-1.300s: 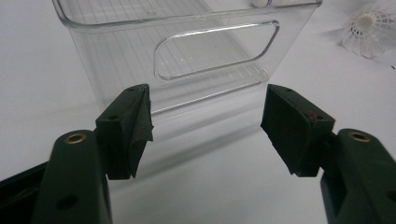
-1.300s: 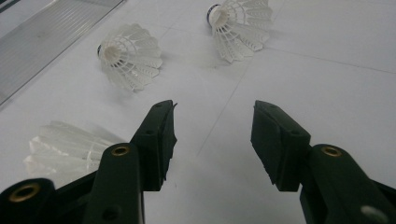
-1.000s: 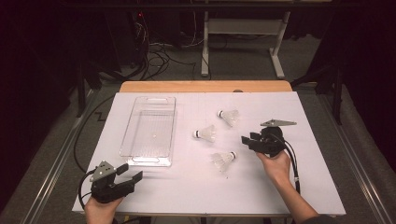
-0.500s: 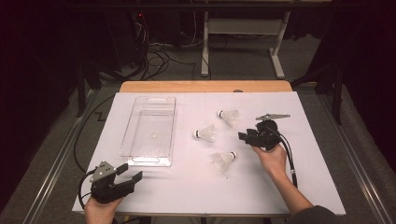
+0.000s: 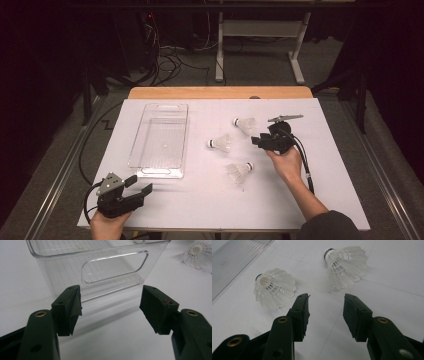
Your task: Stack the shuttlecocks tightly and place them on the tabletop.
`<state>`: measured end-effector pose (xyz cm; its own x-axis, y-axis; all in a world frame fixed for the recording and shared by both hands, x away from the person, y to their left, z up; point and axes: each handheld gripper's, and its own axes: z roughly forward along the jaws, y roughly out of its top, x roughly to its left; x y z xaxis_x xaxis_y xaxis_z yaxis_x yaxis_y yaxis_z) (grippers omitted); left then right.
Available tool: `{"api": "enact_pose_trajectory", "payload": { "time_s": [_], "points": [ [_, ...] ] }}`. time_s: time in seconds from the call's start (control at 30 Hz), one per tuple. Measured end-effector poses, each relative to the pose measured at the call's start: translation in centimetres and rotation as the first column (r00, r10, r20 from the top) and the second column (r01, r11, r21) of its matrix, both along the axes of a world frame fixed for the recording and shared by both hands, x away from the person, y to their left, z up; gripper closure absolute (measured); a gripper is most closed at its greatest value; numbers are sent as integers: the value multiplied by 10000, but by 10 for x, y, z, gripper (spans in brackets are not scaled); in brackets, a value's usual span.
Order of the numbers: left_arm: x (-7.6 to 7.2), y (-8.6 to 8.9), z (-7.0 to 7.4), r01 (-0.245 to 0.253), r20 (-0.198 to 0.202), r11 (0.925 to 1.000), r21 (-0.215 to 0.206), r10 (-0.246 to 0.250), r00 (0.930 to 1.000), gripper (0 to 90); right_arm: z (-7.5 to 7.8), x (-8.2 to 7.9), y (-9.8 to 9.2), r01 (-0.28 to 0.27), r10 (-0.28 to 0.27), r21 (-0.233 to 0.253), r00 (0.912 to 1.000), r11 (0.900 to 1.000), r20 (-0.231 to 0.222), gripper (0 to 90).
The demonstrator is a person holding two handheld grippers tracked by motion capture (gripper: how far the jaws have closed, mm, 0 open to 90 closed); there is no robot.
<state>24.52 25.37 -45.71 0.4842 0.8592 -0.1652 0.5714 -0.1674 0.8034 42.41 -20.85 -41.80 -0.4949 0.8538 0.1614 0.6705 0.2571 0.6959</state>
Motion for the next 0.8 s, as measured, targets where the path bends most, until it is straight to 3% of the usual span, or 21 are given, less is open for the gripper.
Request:
{"api": "enact_pose_trajectory", "payload": {
  "time_s": [0.8],
  "points": [
    [0, 0, 0, 12, 17, 10000, 24, -12, 10000, 341, -1, 31, 16, 184, -196, -211, 9982, 9996, -573, 582]
  ]
}}
